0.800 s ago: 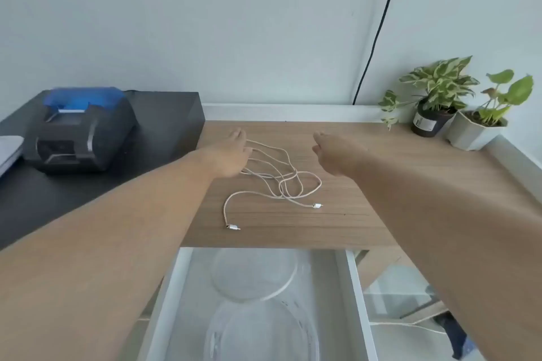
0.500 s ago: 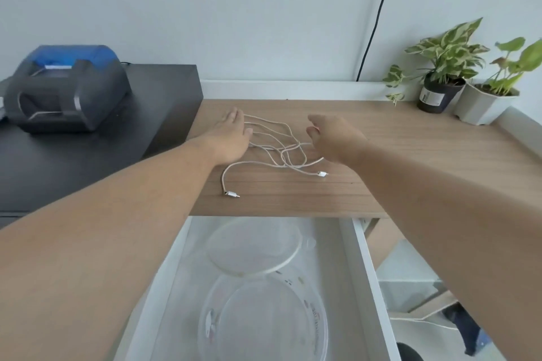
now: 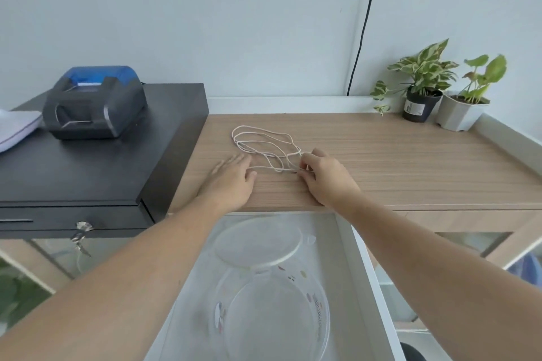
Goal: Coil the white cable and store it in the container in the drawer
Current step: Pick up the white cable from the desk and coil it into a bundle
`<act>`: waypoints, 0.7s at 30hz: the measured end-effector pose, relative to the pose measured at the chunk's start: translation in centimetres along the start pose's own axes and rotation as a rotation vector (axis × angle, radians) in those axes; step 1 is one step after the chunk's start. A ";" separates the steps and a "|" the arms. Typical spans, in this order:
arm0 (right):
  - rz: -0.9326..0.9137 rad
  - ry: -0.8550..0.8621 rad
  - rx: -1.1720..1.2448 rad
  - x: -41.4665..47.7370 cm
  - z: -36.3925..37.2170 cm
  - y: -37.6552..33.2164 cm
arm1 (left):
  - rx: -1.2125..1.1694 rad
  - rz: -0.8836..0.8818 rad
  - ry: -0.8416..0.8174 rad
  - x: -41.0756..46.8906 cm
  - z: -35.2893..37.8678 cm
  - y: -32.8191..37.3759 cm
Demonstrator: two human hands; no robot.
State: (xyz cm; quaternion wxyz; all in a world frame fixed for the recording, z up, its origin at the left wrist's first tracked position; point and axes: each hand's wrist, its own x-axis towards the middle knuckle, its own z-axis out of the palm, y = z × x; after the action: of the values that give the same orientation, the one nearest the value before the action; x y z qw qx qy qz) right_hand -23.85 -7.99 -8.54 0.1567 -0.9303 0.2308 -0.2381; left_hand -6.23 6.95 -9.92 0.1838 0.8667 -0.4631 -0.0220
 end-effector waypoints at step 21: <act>0.457 -0.124 1.055 2.3 -4.6 -3.8 | -0.311 0.342 0.074 2.4 -2.5 7.1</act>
State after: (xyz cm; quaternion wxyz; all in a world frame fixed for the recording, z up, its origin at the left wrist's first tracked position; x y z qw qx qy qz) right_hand -23.07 -6.84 -2.29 0.6602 -0.6649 0.2663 -0.2261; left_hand -9.99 2.20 -4.82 0.3331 0.7372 -0.5871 -0.0300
